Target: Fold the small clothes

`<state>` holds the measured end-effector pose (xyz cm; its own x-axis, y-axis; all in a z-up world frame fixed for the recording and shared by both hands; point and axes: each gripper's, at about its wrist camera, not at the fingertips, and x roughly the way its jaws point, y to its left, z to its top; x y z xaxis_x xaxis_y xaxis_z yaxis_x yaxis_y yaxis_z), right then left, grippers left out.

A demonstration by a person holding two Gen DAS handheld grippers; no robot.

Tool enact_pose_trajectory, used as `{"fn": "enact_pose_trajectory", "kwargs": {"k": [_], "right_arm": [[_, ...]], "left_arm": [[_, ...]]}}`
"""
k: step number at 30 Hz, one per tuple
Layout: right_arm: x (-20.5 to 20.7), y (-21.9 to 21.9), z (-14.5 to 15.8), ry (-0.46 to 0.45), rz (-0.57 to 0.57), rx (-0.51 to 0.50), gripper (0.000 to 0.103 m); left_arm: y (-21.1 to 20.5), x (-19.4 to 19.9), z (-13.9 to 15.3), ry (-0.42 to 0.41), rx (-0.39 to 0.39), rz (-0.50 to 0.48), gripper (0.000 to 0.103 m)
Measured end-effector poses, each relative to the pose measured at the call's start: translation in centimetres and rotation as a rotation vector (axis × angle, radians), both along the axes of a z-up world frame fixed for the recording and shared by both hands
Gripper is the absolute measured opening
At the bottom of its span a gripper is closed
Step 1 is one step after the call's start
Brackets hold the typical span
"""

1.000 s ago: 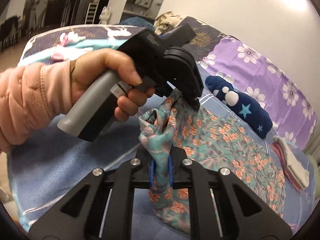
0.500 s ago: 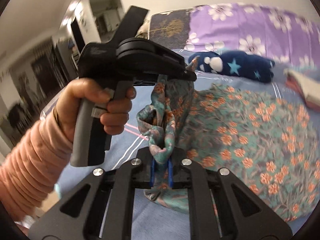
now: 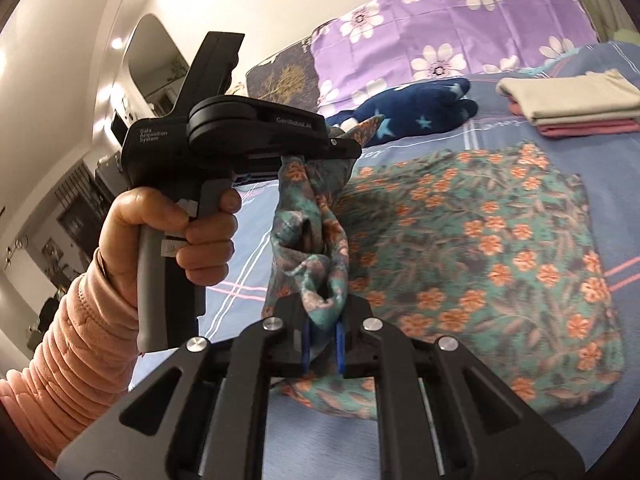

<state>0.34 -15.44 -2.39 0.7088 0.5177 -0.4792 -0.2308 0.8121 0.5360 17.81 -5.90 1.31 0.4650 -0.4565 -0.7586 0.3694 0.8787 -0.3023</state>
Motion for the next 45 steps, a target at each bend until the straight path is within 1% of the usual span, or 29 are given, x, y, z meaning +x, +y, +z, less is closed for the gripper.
{"fn": "enact_pose_trajectory", "kwargs": {"k": [6,11,16,23,26,29,31,34,36,37,38,40,43,45], "right_arm": [[-0.7,-2.7,-0.3,-0.003,-0.039,0.033,0.009],[-1.5,-5.3,-1.0,0.016,-0.083,0.067,0.009],[-2.8,-7.9,-1.6,0.019,-0.11,0.12,0.009],[-4.0,-10.5,-2.7,0.03,-0.168,0.138,0.008],[-4.4,-11.8,-3.4,0.048,-0.195,0.158,0.008],[-4.6,-12.7,-4.3,0.075,-0.215,0.173,0.008],[-4.7,-12.9,-4.9,0.096,-0.226,0.18,0.008],[-4.6,-13.3,-5.8,0.121,-0.238,0.187,0.008],[-4.3,-13.7,-6.3,0.137,-0.242,0.189,0.008],[-4.3,-13.8,-6.6,0.144,-0.242,0.193,0.008],[-4.2,-13.9,-6.9,0.154,-0.242,0.199,0.008],[-4.0,-14.1,-7.6,0.184,-0.238,0.227,0.008],[-3.9,-14.7,-8.4,0.204,-0.229,0.275,0.008],[-3.9,-14.6,-8.4,0.202,-0.228,0.269,0.009]], "left_arm": [[-3.8,0.1,0.2,-0.001,0.041,-0.026,0.011],[-7.0,0.2,-0.1,0.012,0.068,-0.051,0.011],[-10.6,-0.3,-0.4,0.003,0.091,-0.104,0.01],[-14.4,-0.7,-1.4,0.023,0.107,-0.155,0.01],[-16.1,-1.1,-2.1,0.03,0.131,-0.178,0.009],[-17.6,-1.4,-3.3,0.04,0.175,-0.204,0.01],[-18.7,-1.6,-4.3,0.026,0.222,-0.215,0.01],[-19.4,-1.8,-5.0,0.01,0.241,-0.229,0.011],[-19.6,-2.0,-5.0,0.001,0.232,-0.236,0.018],[-19.5,-2.2,-4.8,-0.001,0.223,-0.243,0.024],[-19.3,-2.3,-4.7,0.002,0.21,-0.256,0.034],[-18.8,-2.7,-4.3,0.003,0.196,-0.277,0.043],[-17.1,-4.3,-3.4,-0.035,0.213,-0.317,0.05],[-15.1,-5.7,-2.6,-0.073,0.229,-0.329,0.052]]}}
